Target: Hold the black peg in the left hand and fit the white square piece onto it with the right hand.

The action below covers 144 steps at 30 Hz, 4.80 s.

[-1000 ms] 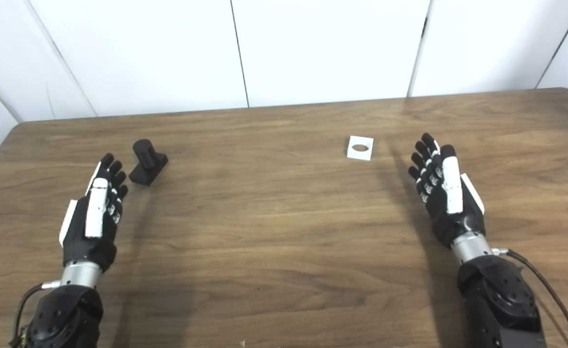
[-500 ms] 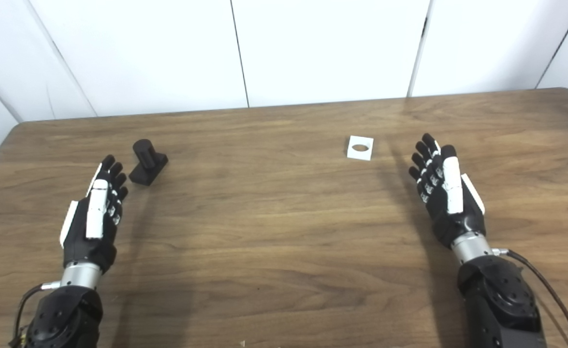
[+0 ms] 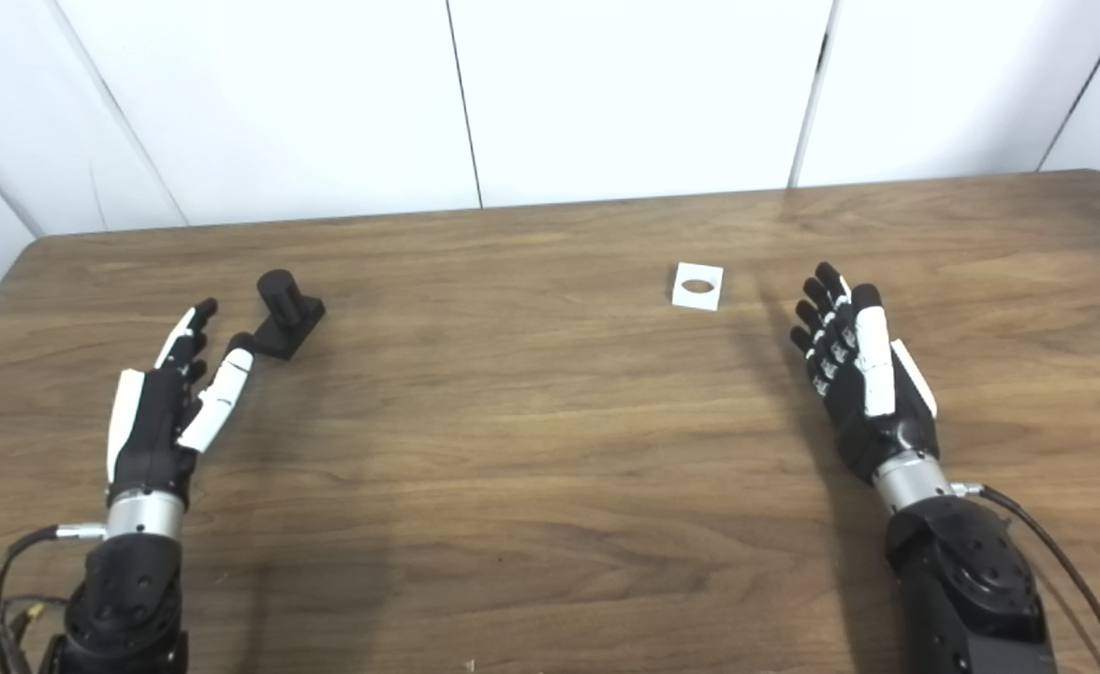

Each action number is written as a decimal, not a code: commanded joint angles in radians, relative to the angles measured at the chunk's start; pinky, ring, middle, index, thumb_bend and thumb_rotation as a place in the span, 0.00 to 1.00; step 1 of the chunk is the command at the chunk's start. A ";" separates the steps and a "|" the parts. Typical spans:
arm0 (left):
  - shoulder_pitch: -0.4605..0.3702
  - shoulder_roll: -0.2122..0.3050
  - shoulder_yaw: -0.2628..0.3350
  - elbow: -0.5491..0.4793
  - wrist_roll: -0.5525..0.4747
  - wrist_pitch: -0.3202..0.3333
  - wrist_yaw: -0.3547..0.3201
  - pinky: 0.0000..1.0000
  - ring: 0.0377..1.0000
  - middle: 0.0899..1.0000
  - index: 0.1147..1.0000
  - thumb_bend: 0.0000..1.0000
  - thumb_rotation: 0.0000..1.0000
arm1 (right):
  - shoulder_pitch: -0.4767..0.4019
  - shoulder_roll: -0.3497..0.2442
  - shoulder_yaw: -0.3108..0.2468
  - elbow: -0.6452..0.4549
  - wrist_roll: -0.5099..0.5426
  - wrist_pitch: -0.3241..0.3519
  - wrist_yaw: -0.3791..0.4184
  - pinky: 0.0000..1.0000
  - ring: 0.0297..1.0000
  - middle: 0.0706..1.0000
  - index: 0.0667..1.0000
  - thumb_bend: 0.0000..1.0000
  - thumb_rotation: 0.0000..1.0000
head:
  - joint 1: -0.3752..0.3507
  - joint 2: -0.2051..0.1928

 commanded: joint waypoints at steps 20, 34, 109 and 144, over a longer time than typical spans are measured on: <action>-0.158 0.080 -0.101 0.128 0.423 0.033 0.046 0.98 1.00 0.99 0.82 0.73 0.30 | -0.014 0.001 -0.007 -0.007 0.016 -0.045 0.028 1.00 1.00 1.00 1.00 0.62 1.00 | 0.001 -0.007; -0.230 0.108 -0.132 0.244 0.560 0.062 0.030 1.00 1.00 0.98 0.78 0.75 0.33 | 0.003 -0.003 -0.010 -0.022 0.021 -0.026 0.027 1.00 1.00 1.00 1.00 0.61 1.00 | 0.001 -0.010; -0.396 0.064 -0.131 0.483 0.754 0.064 -0.165 1.00 1.00 0.91 0.66 0.72 0.25 | 0.034 -0.037 -0.014 -0.015 0.045 -0.042 0.063 1.00 1.00 1.00 1.00 0.61 1.00 | 0.019 0.004; -0.387 0.075 -0.163 0.498 0.682 0.063 -0.104 1.00 1.00 0.89 0.42 0.52 0.06 | 0.029 -0.050 -0.016 -0.028 0.038 -0.036 0.052 1.00 1.00 1.00 1.00 0.64 0.99 | 0.020 0.015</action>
